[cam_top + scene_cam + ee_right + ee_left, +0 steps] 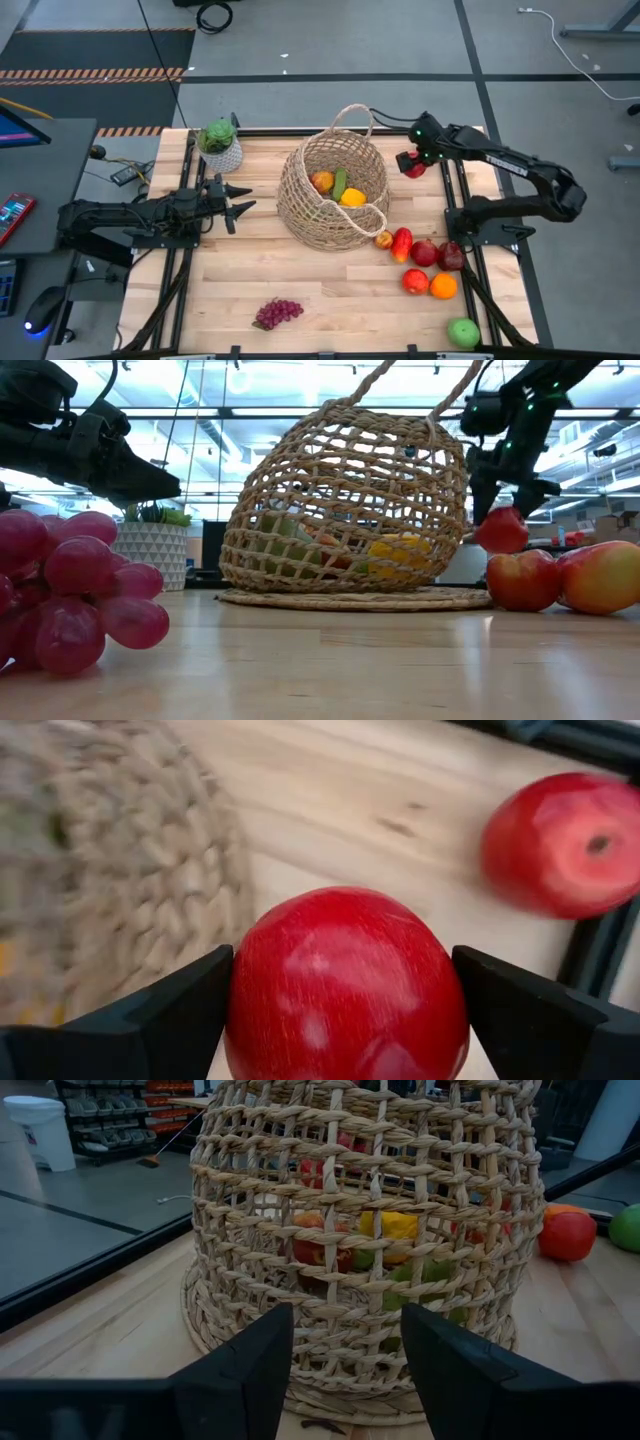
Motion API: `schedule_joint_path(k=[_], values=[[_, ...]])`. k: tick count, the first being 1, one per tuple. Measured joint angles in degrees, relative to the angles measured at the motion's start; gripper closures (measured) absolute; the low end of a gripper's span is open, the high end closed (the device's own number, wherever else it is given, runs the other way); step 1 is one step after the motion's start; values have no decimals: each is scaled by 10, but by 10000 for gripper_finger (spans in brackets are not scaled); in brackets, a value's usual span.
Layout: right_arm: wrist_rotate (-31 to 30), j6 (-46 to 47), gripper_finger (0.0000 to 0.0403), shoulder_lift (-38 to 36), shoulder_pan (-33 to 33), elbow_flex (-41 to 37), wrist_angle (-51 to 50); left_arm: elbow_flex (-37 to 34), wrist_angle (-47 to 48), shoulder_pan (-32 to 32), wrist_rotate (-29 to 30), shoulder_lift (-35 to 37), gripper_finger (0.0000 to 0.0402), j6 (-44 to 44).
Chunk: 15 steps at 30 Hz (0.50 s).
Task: Build produce basket
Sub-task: Put the red apple into the brown basket
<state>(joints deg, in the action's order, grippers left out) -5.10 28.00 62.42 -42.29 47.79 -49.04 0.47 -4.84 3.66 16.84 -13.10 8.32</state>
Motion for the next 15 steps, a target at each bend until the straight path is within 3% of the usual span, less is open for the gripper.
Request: schedule_joint_path(k=[15], values=[[33,70,34,-149,82,0,3,0,0,0,0,0,206,0]])
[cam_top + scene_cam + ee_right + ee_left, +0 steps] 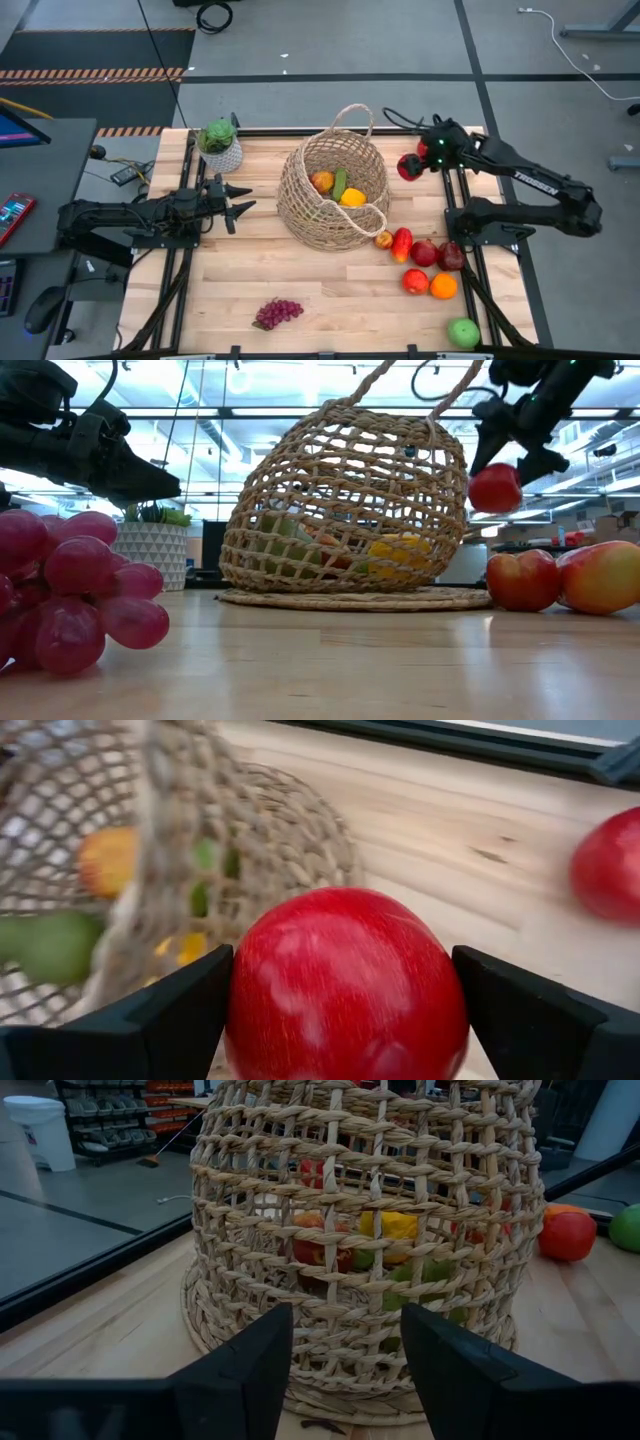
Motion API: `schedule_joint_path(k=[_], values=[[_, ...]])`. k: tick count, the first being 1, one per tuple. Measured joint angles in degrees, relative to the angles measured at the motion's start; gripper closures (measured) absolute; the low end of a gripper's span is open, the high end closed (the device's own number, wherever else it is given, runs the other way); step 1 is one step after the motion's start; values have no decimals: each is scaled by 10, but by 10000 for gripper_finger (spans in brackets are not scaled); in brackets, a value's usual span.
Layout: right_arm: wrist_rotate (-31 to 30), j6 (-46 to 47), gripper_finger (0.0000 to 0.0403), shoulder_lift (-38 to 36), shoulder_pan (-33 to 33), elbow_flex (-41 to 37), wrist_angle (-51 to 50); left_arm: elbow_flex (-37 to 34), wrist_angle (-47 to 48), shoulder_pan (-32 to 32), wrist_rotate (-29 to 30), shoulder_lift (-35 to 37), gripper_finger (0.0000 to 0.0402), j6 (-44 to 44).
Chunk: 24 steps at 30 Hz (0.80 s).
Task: Build produce basket
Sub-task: Put the red apple into the brown basket
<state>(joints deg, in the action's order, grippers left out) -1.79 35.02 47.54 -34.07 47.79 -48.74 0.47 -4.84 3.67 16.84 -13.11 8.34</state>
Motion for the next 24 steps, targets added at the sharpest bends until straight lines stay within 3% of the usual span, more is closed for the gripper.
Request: schedule_joint_path(k=[11,24], values=[[57,15,34,-32,60,0,31,0,0,0,0,0,206,0],[129,8,34,-62,113,0,310,0,0,0,0,0,205,0]])
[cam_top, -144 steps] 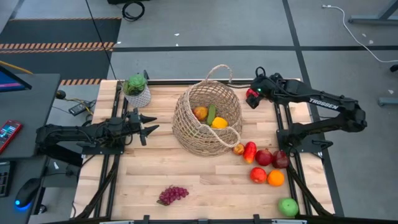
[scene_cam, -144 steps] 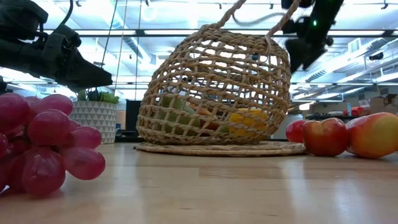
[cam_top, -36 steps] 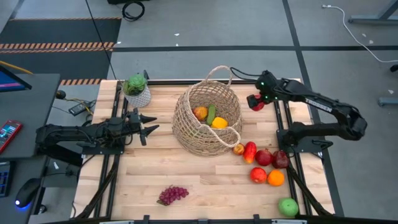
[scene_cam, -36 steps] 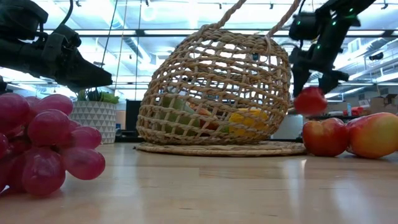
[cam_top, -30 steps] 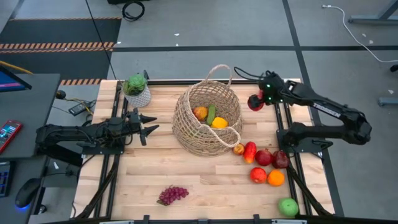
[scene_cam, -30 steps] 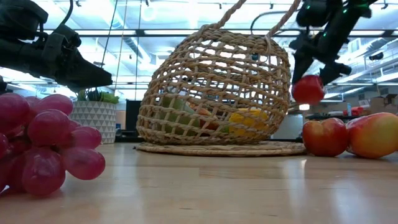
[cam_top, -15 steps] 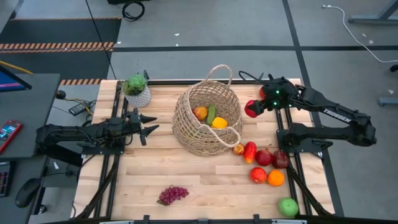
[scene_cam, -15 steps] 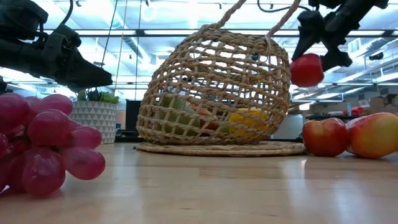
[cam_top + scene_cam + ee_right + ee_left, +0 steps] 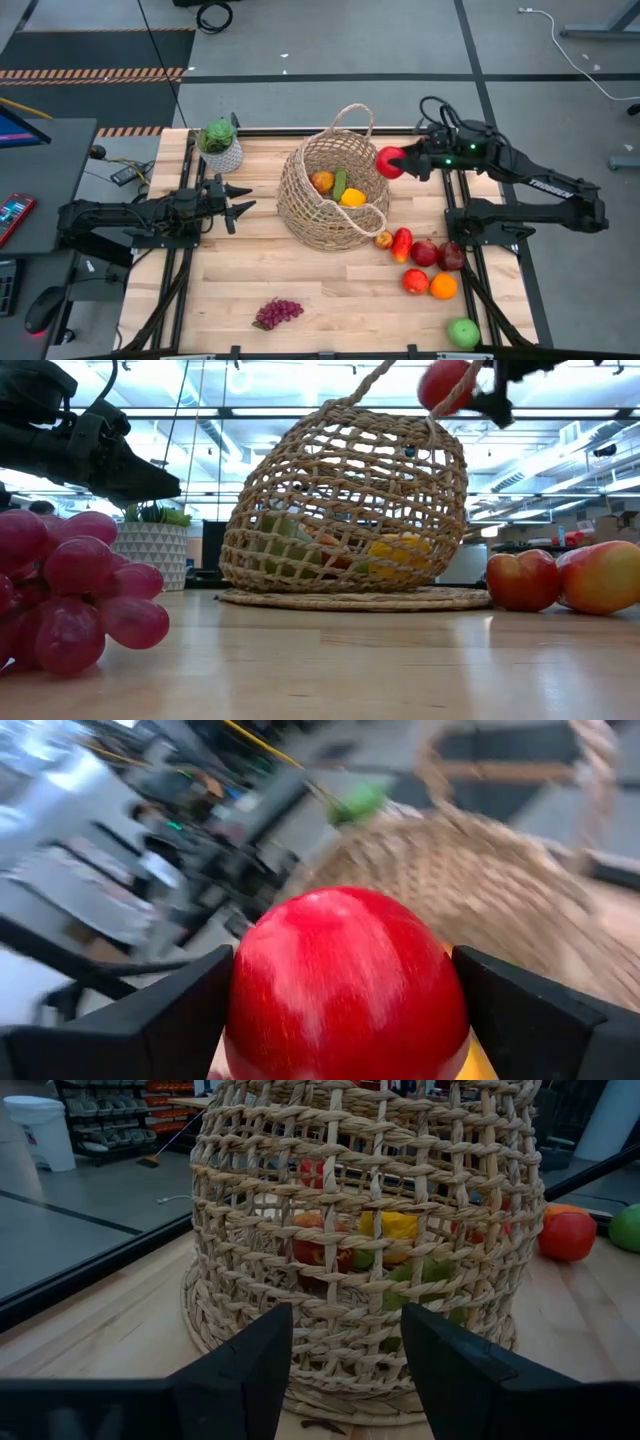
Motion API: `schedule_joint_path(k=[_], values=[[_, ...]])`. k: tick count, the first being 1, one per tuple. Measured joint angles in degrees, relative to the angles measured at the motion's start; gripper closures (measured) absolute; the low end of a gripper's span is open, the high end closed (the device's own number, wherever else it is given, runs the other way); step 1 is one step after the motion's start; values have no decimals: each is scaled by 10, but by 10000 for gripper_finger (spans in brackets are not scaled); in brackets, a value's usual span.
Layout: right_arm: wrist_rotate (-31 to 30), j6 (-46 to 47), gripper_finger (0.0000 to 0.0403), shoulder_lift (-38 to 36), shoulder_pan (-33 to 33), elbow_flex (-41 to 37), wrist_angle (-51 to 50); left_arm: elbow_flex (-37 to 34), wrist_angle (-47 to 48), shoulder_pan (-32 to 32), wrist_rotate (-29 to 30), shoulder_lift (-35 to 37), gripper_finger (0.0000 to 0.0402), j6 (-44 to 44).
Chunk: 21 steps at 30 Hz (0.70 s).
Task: Build produce basket
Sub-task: Put the red apple into the brown basket
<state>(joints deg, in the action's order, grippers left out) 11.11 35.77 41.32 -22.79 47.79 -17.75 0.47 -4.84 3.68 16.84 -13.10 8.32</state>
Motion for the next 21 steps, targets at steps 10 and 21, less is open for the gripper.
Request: schedule_joint_path(k=[10,21], values=[[-67,-105,34,65,68,0,155,0,0,0,0,0,205,0],[-219,-369,34,149,193,0,309,0,0,0,0,0,205,0]])
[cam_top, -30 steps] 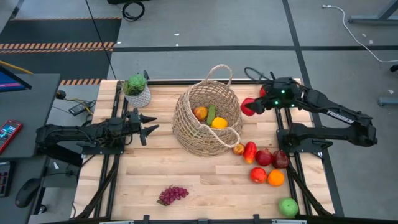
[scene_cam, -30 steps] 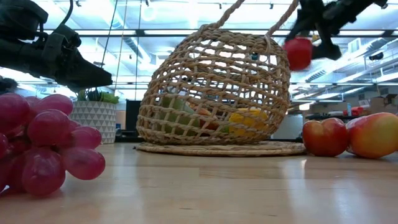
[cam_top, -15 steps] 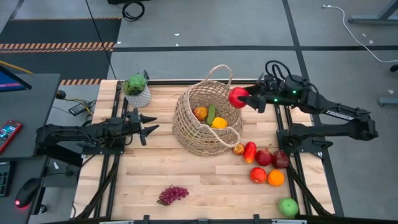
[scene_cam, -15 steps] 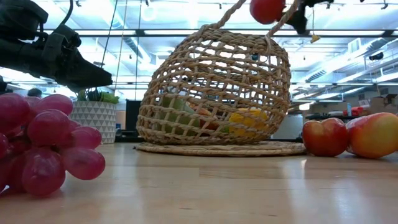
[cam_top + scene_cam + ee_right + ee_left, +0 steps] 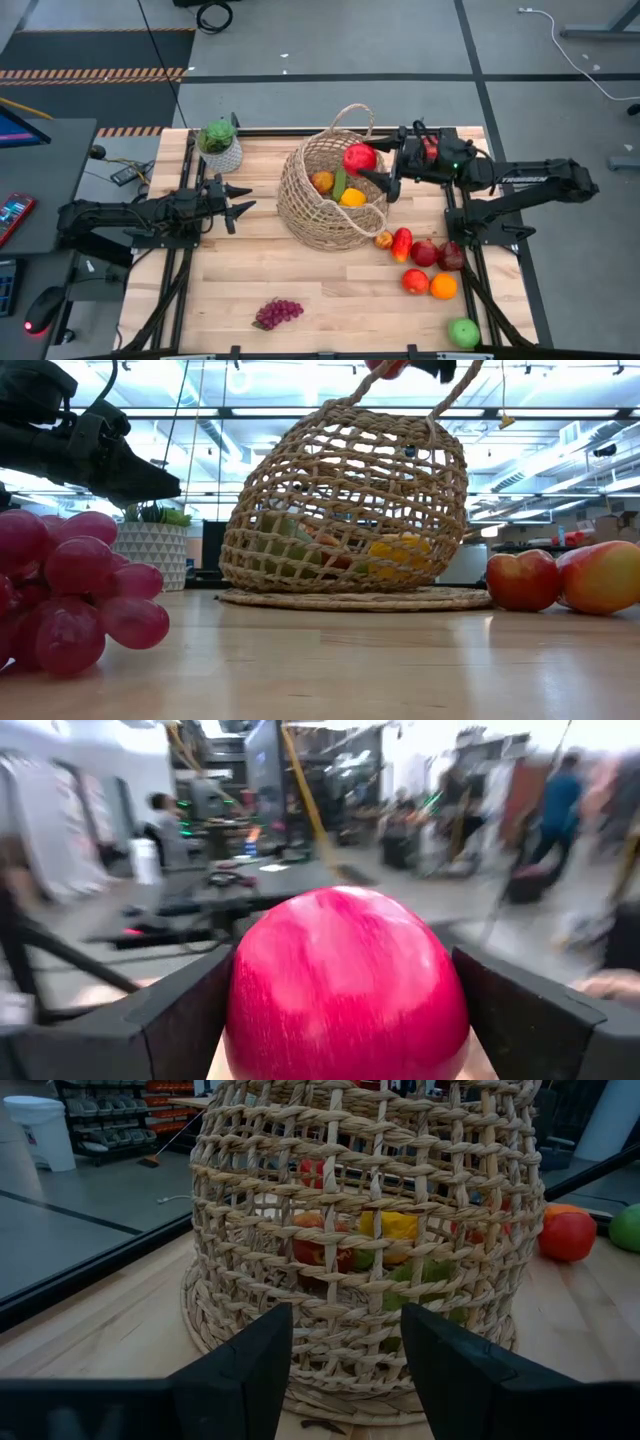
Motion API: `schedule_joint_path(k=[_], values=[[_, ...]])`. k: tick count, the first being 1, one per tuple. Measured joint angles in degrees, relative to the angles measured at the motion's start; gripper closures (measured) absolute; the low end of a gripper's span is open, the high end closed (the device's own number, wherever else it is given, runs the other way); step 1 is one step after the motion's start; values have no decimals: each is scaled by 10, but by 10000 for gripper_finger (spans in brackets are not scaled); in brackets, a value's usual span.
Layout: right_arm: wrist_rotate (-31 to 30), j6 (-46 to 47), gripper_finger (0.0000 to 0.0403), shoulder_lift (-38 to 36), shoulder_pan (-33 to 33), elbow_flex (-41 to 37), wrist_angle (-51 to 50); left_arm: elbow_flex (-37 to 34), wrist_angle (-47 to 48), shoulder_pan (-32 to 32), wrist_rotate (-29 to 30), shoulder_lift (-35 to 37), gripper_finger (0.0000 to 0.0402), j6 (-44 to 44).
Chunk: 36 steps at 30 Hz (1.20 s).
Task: Build produce basket
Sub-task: Put the red apple into the brown basket
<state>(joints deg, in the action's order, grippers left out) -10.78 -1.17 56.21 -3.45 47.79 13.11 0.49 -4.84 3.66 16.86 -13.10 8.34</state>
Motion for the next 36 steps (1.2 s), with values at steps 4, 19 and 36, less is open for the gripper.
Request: schedule_joint_path(k=[4,19,36], values=[[-89,-105,34,11,43,0,30,0,0,0,0,0,206,0],[-430,-428,34,131,179,19,164,0,0,0,0,0,208,0],[-587,-710,34,304,218,182,164,0,0,0,0,0,206,0]])
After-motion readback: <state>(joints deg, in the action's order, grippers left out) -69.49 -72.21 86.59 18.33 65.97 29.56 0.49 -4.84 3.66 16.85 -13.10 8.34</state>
